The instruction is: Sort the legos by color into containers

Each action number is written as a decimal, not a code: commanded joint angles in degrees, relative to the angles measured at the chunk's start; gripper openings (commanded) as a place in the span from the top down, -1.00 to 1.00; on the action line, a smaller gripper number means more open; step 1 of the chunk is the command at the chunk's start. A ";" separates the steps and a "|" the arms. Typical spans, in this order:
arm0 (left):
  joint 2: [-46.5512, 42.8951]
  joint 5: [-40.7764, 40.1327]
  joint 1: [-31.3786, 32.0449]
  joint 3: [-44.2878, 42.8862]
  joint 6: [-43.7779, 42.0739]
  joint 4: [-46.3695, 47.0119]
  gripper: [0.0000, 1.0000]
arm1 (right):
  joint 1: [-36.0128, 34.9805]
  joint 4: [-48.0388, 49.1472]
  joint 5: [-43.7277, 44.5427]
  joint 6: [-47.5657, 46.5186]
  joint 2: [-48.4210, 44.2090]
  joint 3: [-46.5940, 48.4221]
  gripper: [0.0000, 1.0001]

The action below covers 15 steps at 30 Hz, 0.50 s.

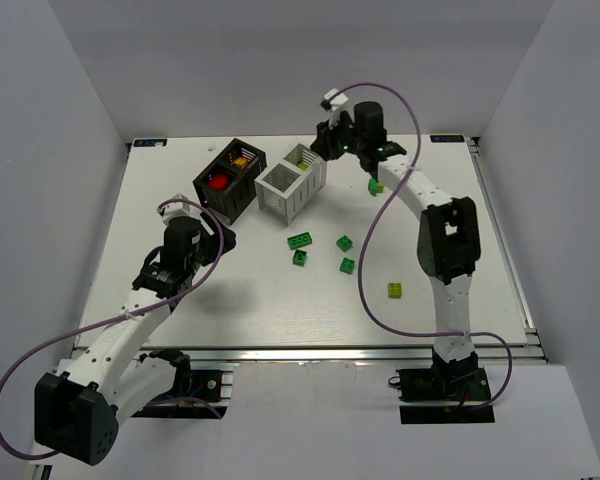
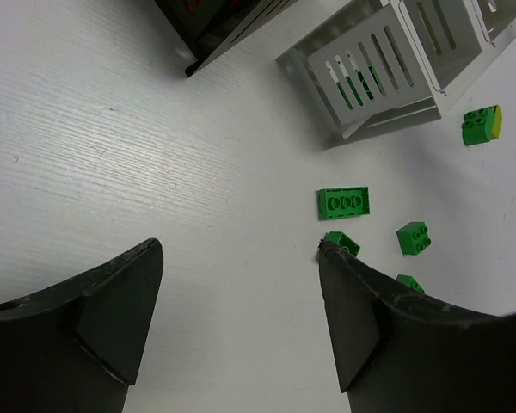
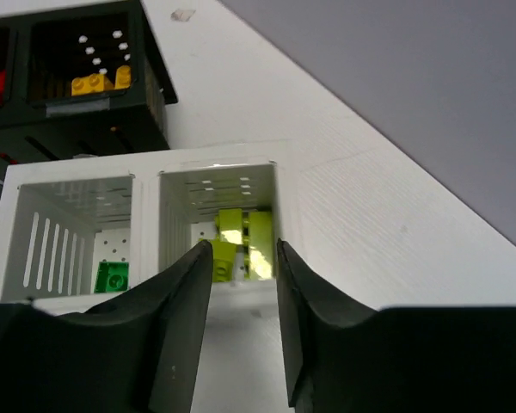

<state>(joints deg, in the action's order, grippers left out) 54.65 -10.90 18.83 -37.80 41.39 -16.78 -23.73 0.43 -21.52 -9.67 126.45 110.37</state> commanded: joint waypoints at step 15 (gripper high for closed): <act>1.16 2.28 -0.37 0.10 0.97 2.62 -0.65 | 16.16 -9.48 9.83 1.85 -8.51 -12.55 -0.78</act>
<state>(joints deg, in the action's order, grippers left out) 55.92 -9.82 18.81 -37.74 41.65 -15.07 -6.68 -7.18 -14.31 -6.79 116.38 98.02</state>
